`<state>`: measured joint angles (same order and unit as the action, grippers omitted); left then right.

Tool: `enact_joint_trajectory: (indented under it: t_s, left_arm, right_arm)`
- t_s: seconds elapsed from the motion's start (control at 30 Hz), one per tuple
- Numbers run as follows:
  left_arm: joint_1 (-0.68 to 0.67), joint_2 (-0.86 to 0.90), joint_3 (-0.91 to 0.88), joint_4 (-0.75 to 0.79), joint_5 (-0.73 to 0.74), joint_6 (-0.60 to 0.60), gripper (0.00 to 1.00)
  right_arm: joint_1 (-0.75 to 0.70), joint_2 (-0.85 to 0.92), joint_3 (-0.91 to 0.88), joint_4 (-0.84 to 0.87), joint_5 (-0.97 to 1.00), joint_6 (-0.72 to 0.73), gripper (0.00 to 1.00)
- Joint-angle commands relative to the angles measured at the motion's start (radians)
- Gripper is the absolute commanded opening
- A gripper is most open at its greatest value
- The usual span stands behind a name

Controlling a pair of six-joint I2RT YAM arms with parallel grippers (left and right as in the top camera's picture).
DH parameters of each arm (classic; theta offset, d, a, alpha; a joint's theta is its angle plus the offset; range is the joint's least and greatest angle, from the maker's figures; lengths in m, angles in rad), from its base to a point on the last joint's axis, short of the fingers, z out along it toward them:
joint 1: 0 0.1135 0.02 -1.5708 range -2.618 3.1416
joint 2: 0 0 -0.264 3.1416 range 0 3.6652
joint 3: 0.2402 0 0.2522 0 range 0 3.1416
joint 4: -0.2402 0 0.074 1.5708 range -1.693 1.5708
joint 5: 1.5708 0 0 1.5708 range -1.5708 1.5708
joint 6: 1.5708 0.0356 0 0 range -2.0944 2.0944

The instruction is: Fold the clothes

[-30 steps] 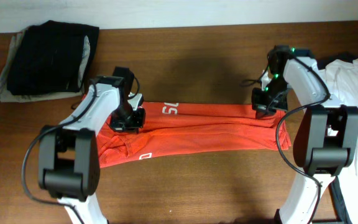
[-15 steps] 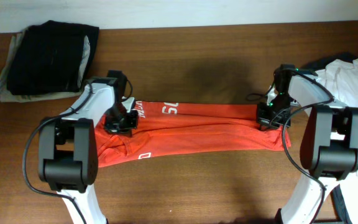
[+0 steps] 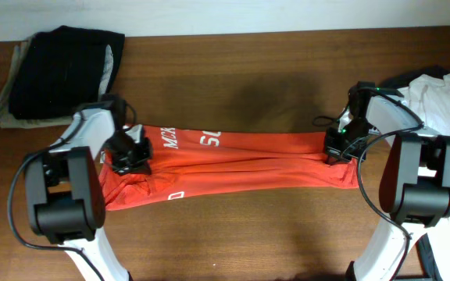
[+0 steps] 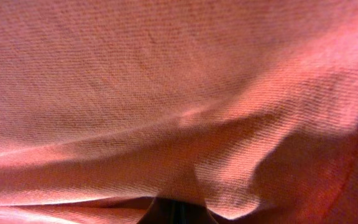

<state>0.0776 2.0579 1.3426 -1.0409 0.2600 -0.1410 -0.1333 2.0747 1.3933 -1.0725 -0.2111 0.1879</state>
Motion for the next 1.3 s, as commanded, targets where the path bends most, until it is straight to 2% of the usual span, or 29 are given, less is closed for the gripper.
enact_joint_trajectory:
  t_s: [0.0,0.27,0.4,0.47,0.5,0.57,0.6,0.63,0.67,0.73,0.83,1.1,1.27]
  left_arm:
    - [0.127,0.081,-0.050,0.012,-0.283,-0.035,0.01]
    - [0.194,0.050,-0.029,-0.013,-0.257,-0.050,0.01]
    - [0.194,-0.056,0.015,-0.046,-0.257,-0.072,0.01]
    - [0.194,-0.110,0.028,-0.059,-0.256,-0.072,0.01]
    - [0.194,-0.140,0.032,-0.064,-0.256,-0.072,0.05]
    - [0.194,-0.218,0.033,-0.070,-0.256,-0.072,0.21]
    - [0.194,-0.251,0.033,-0.071,-0.256,-0.072,0.43]
    - [0.194,-0.277,0.033,-0.071,-0.252,-0.072,0.64]
    - [0.193,-0.302,0.033,-0.071,-0.243,-0.072,0.84]
    - [0.194,-0.341,0.033,-0.071,-0.206,-0.072,0.99]
    - [0.193,-0.362,0.033,-0.071,-0.130,-0.072,0.99]
    - [0.193,-0.360,0.033,-0.071,-0.097,-0.072,0.99]
    - [0.194,-0.360,0.033,-0.071,-0.098,-0.072,0.99]
  right_arm:
    - [0.018,0.024,0.020,0.014,0.092,0.016,0.04]
    - [0.023,0.005,0.145,-0.056,0.092,0.015,0.04]
    - [0.018,-0.015,0.302,-0.188,0.124,0.004,0.04]
    - [0.009,-0.015,0.346,-0.224,0.138,0.004,0.09]
    - [0.000,-0.015,0.361,-0.234,0.138,0.004,0.20]
    - [-0.023,-0.015,0.365,-0.233,0.138,0.004,0.68]
    - [-0.040,-0.013,0.364,-0.229,0.137,0.004,0.88]
    - [-0.055,-0.011,0.362,-0.226,0.132,0.004,0.98]
    - [-0.072,-0.009,0.361,-0.224,0.113,0.003,0.99]
    - [-0.105,-0.008,0.355,-0.223,0.002,-0.067,0.98]
    - [-0.130,-0.008,0.312,-0.229,-0.182,-0.185,0.99]
    - [-0.115,-0.008,0.053,-0.055,-0.255,-0.186,0.99]
    - [-0.114,-0.008,-0.072,0.047,-0.323,-0.245,0.99]
